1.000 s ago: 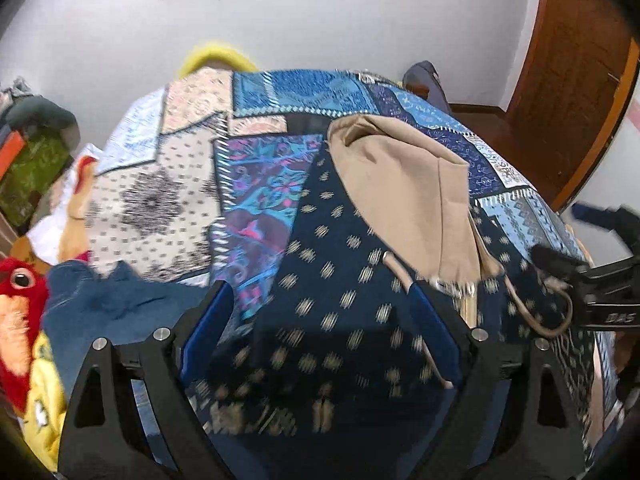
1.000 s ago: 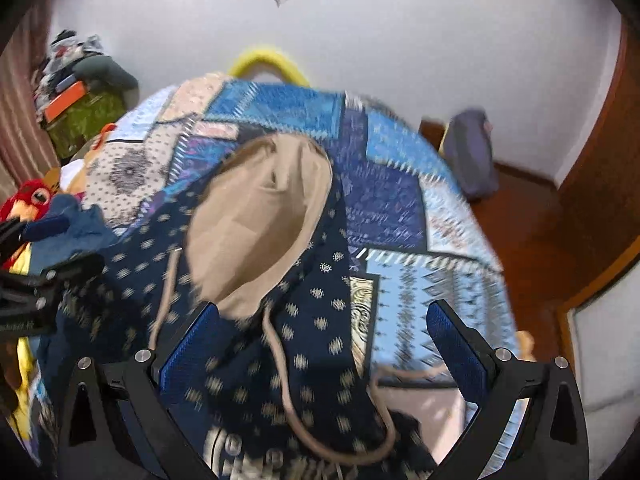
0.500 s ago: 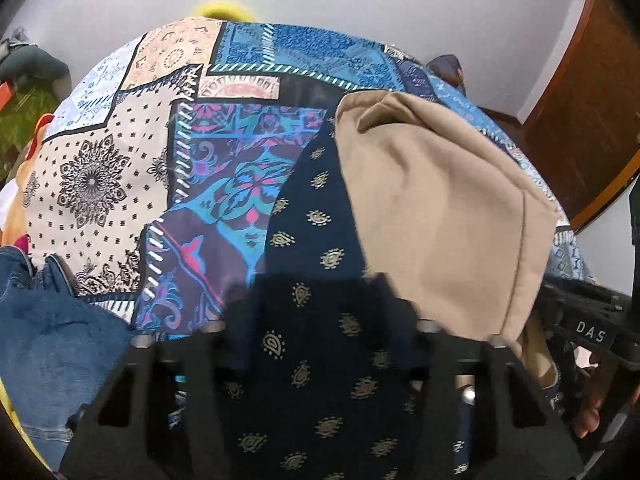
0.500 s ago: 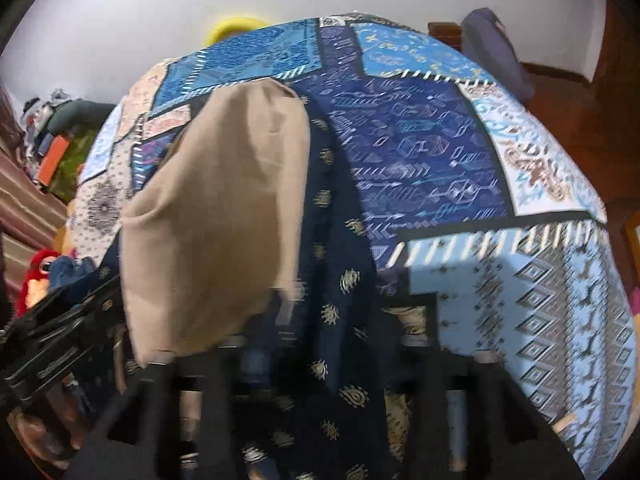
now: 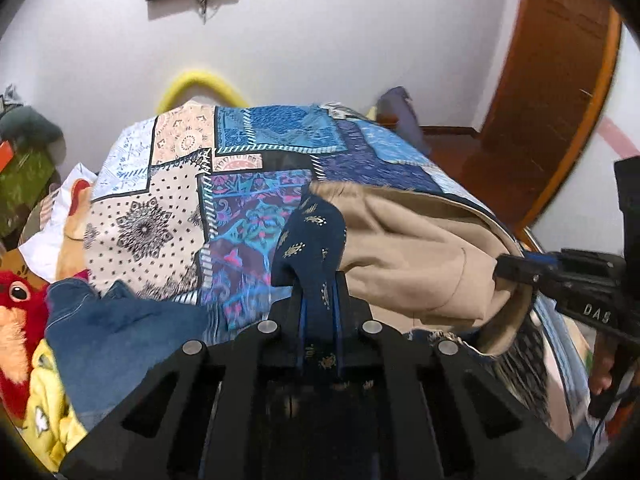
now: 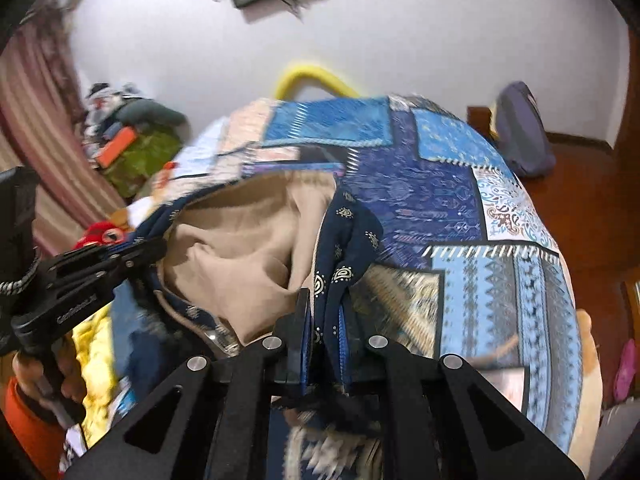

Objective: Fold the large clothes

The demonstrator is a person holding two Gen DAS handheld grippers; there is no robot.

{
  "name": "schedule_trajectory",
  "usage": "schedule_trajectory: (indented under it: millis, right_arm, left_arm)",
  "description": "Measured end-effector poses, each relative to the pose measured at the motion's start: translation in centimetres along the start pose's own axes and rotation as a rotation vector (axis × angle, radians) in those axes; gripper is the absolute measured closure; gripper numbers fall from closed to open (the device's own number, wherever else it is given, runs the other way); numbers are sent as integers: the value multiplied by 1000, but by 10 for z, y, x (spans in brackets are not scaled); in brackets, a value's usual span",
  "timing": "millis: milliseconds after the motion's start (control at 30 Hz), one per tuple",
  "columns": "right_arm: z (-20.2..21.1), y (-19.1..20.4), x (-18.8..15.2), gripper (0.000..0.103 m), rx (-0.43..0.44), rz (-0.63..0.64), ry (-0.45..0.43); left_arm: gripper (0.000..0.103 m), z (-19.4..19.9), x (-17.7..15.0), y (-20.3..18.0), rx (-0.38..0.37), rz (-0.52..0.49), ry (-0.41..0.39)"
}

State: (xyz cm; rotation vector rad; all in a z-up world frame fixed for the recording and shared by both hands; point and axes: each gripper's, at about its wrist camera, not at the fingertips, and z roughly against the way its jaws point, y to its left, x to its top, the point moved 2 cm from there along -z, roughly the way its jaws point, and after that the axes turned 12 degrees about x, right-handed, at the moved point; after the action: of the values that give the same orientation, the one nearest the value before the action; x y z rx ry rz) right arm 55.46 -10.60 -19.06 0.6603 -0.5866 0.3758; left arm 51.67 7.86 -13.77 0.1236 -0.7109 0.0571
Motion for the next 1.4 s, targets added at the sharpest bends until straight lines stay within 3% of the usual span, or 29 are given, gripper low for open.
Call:
schedule_trajectory:
  millis: [267,500,667,833,900,967,1000,1033,1067,1100,1233,1333,1400]
  right_arm:
    - [51,55,-93,94,20,81,43]
    - [48,49,-159,94,-23,46,94]
    - [37,32,-174,94,-113,57,135]
    - [31,24,-183,94,-303,161,180]
    - [33,17,-185,93,-274,135,193]
    - [36,10,-183,87,-257,101,206]
    - [37,8,-182,68,-262,94,205]
    - [40,6,-180,34,-305,91,198]
    - [43,5,-180,21,-362,102,186]
    - [47,5,-180,15,-411,127,160]
    - [62,3,-182,15,-348,104,148]
    - [75,11,-175,15,-302,107,114]
    - [80,18,-167,15,-261,112,90]
  left_arm:
    - [93,52,-85,2,-55,-58,62]
    - [93,33,-164,1,-14,-78,172]
    - [91,9,-185,-5,14,-80,200]
    - [89,3,-188,-11,37,-73,187]
    - [89,3,-189,-12,34,-76,182]
    - [89,3,-188,-12,26,-77,183]
    - [89,2,-187,-12,22,-72,186]
    - [89,2,-187,-11,18,-64,192]
    - [89,1,-186,-11,15,-56,197]
    - [89,1,-186,-11,13,-52,200]
    - [88,5,-183,-12,1,-52,206]
    - [75,15,-176,-10,-39,-44,214]
    - [59,26,-167,-10,-50,-41,188]
